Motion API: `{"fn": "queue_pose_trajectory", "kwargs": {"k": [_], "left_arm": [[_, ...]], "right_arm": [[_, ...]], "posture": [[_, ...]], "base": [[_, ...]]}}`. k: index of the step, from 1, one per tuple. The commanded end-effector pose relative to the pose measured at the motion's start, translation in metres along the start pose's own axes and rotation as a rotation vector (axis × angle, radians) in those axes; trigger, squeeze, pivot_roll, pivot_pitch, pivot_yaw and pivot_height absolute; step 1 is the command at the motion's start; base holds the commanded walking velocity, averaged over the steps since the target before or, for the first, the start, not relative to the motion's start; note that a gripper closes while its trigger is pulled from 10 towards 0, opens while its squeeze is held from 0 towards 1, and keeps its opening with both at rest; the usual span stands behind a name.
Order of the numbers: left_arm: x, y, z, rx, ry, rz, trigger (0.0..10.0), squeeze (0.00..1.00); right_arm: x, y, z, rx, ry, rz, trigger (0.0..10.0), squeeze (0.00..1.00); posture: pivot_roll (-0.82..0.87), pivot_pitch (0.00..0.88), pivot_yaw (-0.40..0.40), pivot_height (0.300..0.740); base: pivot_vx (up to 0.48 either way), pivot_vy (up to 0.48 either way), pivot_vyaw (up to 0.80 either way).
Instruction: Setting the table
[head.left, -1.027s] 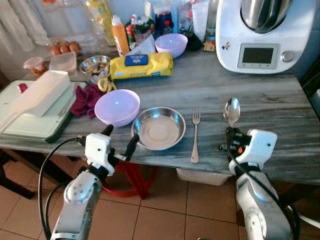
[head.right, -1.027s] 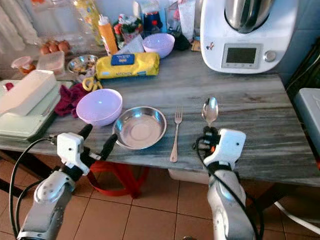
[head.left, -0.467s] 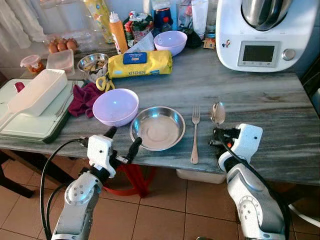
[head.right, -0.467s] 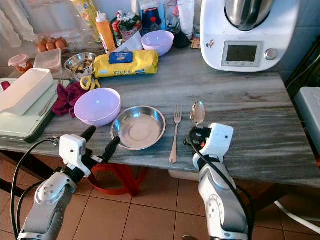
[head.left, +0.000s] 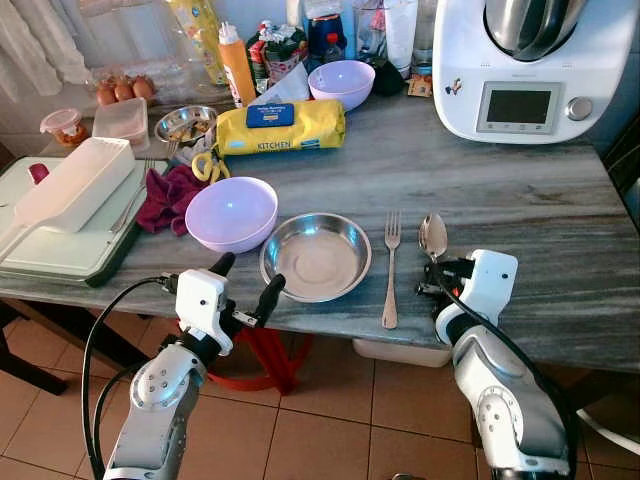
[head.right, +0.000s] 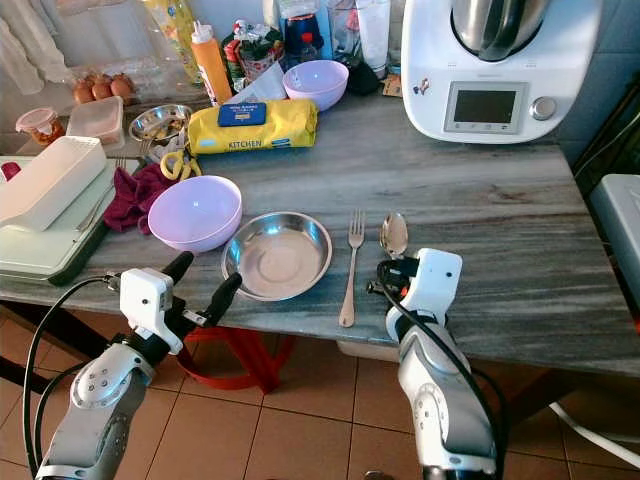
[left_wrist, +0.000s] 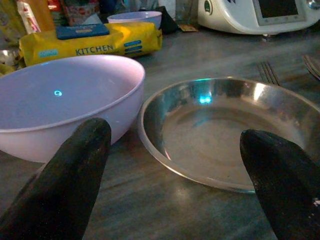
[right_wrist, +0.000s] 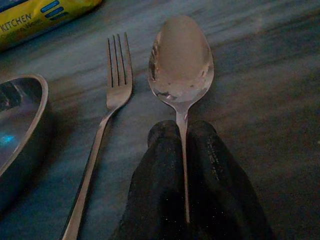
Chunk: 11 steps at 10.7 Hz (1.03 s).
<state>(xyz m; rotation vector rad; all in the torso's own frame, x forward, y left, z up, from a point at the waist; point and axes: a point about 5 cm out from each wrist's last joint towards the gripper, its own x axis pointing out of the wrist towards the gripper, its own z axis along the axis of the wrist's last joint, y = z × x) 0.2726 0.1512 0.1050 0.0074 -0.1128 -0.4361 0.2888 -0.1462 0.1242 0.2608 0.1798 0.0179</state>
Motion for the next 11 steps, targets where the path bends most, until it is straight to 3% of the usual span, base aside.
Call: {"fn": "queue_pose_trajectory", "kwargs": {"k": [1, 4, 5, 7, 11], "left_arm": [[-0.0012, 0.0009, 0.0015, 0.008, 0.003, -0.002, 10.0, 0.0], [-0.0006, 0.0008, 0.0016, 0.007, 0.005, 0.001, 10.0, 0.0], [-0.0005, 0.0008, 0.0015, 0.007, 0.006, 0.001, 10.0, 0.0], [0.0002, 0.0006, 0.0016, 0.008, 0.006, 0.0, 10.0, 0.0], [0.0007, 0.0007, 0.0012, 0.009, 0.006, 0.0, 10.0, 0.0]], "right_arm": [[0.0012, 0.0029, -0.005, 0.004, 0.03, 0.006, 10.0, 0.0], [0.0075, 0.0066, -0.0018, 0.017, 0.028, 0.008, 10.0, 0.0], [0.0091, 0.0066, -0.0016, 0.021, 0.033, 0.011, 10.0, 0.51], [0.0098, 0.0046, -0.002, 0.022, 0.038, 0.002, 10.0, 1.0], [0.0058, 0.0003, -0.0024, -0.006, 0.025, -0.017, 10.0, 1.0]], "posture": [[-0.22, 0.141, 0.118, 0.74], [-0.21, 0.142, 0.12, 0.74], [-0.21, 0.141, 0.119, 0.74], [-0.21, 0.139, 0.119, 0.74], [-0.22, 0.137, 0.119, 0.74]], "base": [[0.0, 0.0, 0.0], [0.0, 0.0, 0.0], [0.0, 0.0, 0.0], [0.0, 0.0, 0.0], [0.0, 0.0, 0.0]]}}
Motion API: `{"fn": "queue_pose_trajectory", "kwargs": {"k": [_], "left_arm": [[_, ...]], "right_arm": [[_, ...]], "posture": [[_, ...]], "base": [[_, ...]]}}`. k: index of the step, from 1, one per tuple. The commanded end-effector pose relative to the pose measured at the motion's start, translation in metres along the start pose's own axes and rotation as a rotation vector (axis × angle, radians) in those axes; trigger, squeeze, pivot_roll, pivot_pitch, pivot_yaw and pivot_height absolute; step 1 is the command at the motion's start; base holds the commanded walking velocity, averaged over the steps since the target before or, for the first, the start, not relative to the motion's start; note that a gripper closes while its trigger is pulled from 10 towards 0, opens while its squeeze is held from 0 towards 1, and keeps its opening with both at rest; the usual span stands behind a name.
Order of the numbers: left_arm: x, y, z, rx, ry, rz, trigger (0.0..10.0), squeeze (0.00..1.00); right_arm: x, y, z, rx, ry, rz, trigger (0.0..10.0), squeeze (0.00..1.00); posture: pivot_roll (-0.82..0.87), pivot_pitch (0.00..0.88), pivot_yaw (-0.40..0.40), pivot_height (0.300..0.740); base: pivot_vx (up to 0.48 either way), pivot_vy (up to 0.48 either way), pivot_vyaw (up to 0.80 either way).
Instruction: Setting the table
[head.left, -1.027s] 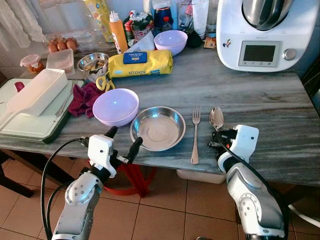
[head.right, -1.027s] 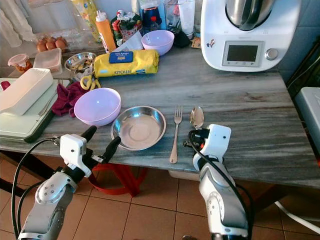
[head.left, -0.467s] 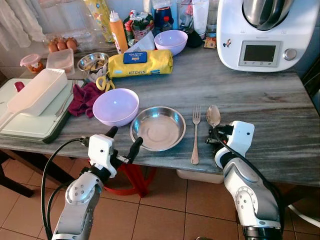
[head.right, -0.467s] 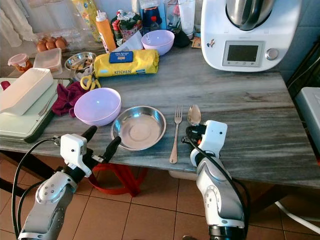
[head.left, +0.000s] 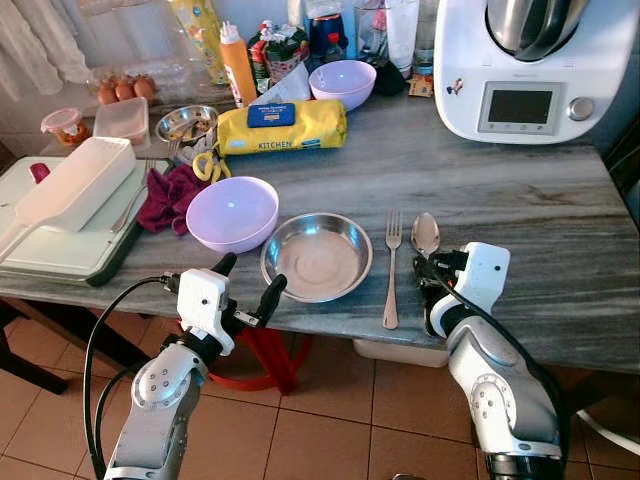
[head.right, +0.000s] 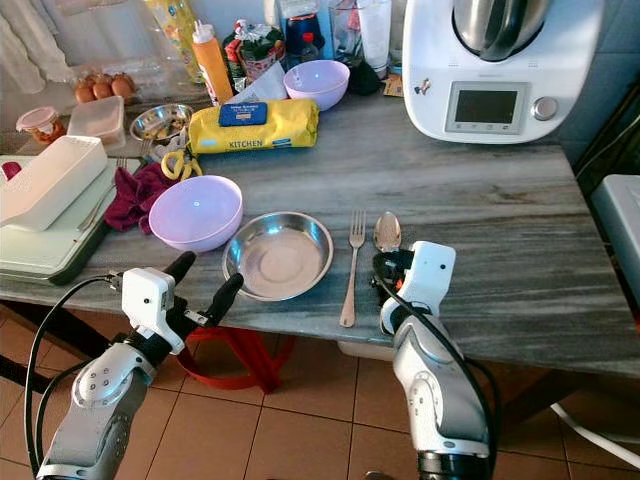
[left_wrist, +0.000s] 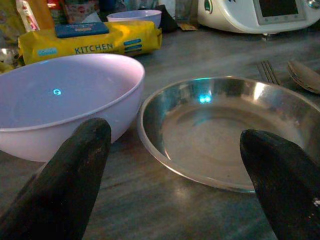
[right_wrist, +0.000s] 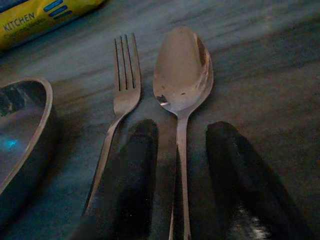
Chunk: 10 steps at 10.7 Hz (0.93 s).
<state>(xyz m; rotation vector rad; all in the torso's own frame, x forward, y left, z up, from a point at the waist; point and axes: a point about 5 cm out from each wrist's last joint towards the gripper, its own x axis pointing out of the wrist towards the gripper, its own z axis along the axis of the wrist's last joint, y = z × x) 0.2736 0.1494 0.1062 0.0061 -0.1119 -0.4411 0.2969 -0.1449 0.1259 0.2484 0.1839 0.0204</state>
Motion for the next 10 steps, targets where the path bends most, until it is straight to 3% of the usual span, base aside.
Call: {"fn": "queue_pose_trajectory", "kwargs": {"k": [1, 6, 10], "left_arm": [[0.0, 0.002, 0.0, 0.011, 0.004, 0.006, 10.0, 0.0], [0.003, 0.004, 0.001, 0.012, -0.007, 0.01, 10.0, 0.0], [0.006, 0.002, 0.006, 0.005, -0.036, 0.013, 10.0, 0.0]], "right_arm": [[-0.003, -0.001, 0.005, -0.014, -0.025, -0.007, 10.0, 1.0], [-0.012, 0.019, 0.048, -0.068, -0.264, 0.084, 10.0, 1.0], [-0.021, 0.008, 0.058, -0.181, -0.358, 0.05, 10.0, 1.0]], "posture": [[-0.22, 0.134, 0.119, 0.74], [-0.22, 0.132, 0.122, 0.74], [-0.22, 0.126, 0.116, 0.74]], "base": [[0.0, 0.0, 0.0], [0.0, 0.0, 0.0], [0.0, 0.0, 0.0]]}}
